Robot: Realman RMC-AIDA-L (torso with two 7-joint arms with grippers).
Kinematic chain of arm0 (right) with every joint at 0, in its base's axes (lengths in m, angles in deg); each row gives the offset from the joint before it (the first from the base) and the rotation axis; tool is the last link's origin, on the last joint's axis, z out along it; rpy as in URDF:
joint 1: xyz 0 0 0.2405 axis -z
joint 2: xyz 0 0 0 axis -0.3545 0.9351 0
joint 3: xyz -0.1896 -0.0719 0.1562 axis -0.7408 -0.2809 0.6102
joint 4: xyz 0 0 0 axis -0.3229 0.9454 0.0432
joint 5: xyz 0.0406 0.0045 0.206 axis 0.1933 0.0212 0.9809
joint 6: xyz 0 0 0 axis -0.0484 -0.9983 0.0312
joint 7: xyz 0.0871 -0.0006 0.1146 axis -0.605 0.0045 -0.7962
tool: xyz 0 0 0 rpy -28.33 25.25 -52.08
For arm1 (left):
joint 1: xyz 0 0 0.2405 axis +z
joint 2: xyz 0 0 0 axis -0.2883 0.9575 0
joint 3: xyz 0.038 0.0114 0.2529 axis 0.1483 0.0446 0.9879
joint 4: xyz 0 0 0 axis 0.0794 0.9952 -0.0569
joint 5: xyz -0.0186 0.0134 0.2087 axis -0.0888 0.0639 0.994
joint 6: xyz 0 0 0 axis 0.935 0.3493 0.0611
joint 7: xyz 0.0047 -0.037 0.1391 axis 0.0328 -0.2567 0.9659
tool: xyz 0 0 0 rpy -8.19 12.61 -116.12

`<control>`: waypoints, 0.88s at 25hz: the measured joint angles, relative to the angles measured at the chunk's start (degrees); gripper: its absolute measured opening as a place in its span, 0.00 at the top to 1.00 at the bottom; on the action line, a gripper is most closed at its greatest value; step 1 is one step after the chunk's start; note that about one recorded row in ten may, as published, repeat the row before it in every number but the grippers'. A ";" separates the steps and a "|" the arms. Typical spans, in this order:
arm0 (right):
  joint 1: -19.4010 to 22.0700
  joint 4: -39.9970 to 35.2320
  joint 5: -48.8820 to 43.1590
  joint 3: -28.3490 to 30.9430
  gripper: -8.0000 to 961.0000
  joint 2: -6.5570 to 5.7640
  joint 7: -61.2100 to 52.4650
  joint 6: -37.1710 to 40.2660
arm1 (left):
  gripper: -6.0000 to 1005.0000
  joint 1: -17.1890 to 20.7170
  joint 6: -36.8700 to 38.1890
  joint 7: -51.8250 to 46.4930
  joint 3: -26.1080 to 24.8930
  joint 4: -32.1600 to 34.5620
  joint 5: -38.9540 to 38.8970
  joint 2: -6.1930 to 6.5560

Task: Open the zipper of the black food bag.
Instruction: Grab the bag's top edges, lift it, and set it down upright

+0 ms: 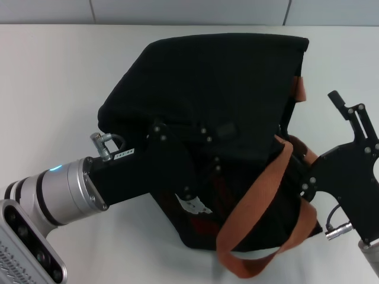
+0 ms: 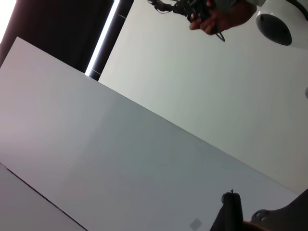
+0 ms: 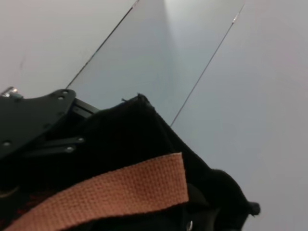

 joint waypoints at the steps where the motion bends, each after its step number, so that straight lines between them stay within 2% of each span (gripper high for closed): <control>1: 0.00 0.02 0.00 0.35 0.19 0.00 0.03 0.00 | 0.89 -0.07 0.02 0.02 0.00 -0.13 0.01 0.00; 7: 0.62 -0.06 -0.22 2.29 0.19 0.00 0.15 0.43 | 0.89 -0.25 0.08 0.06 0.02 -0.24 0.07 0.00; 22: -1.69 0.43 -0.43 2.22 0.22 0.00 3.07 -1.52 | 0.89 -0.65 0.28 0.08 0.00 -0.29 0.08 0.00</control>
